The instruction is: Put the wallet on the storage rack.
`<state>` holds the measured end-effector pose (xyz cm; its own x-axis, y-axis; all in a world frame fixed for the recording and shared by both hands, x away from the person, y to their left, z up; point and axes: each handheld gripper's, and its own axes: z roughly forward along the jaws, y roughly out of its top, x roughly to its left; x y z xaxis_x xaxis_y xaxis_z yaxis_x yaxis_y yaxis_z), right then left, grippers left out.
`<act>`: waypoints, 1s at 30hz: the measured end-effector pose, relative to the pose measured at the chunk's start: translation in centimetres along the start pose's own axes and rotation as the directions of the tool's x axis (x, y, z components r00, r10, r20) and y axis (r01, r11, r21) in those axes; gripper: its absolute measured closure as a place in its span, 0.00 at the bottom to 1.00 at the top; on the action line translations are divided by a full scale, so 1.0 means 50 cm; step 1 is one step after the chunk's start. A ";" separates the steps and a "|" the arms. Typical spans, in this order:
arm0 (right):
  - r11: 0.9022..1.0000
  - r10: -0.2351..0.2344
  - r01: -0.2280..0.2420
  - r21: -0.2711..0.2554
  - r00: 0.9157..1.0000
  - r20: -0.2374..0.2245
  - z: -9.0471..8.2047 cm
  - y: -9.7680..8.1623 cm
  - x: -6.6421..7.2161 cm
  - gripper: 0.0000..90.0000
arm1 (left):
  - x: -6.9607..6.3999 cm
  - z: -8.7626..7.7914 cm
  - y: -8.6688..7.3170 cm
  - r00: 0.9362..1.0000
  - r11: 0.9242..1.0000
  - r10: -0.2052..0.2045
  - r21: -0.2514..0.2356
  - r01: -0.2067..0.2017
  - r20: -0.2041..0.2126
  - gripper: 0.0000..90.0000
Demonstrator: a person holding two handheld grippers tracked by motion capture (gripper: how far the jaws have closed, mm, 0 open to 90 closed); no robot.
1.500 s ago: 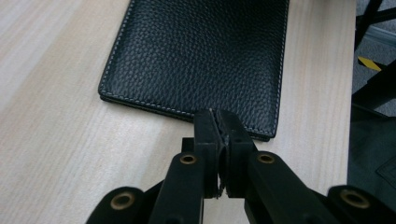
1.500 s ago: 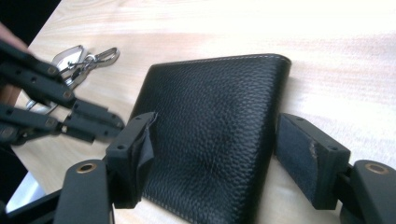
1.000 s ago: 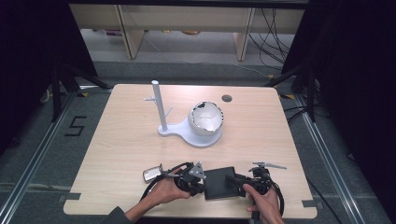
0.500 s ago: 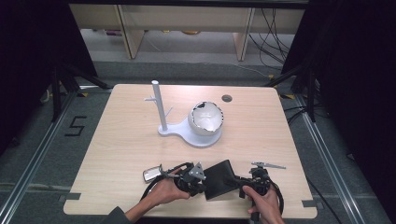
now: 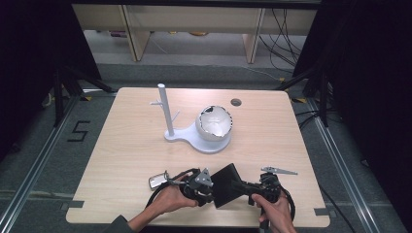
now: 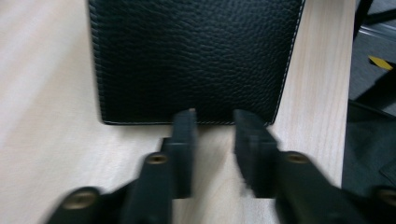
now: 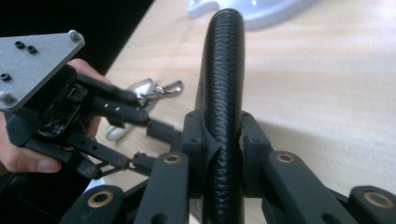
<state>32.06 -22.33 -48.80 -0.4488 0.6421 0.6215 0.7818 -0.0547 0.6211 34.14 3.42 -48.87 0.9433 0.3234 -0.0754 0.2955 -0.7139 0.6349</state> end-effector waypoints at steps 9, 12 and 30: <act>0.997 -0.079 0.078 -0.030 0.997 -0.021 -0.013 0.023 0.027 0.86 | 0.005 -0.079 -0.021 0.997 0.998 -0.048 -0.031 0.046 -0.055 0.41; 0.995 -0.095 0.094 -0.038 0.995 -0.025 -0.017 0.034 0.029 0.86 | 0.008 -0.110 -0.042 0.995 0.997 -0.064 -0.040 0.061 -0.078 0.38; 0.985 -0.119 0.120 -0.126 0.993 0.014 -0.047 0.132 0.002 0.86 | 0.018 -0.177 -0.146 0.973 0.985 -0.166 -0.068 0.156 -0.162 0.29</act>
<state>36.13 -24.41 -43.51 -0.5328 0.6546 0.5364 0.6616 -0.0731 0.7463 31.47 14.43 -46.77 0.8443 0.5332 -0.0542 0.4285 -0.6109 0.6657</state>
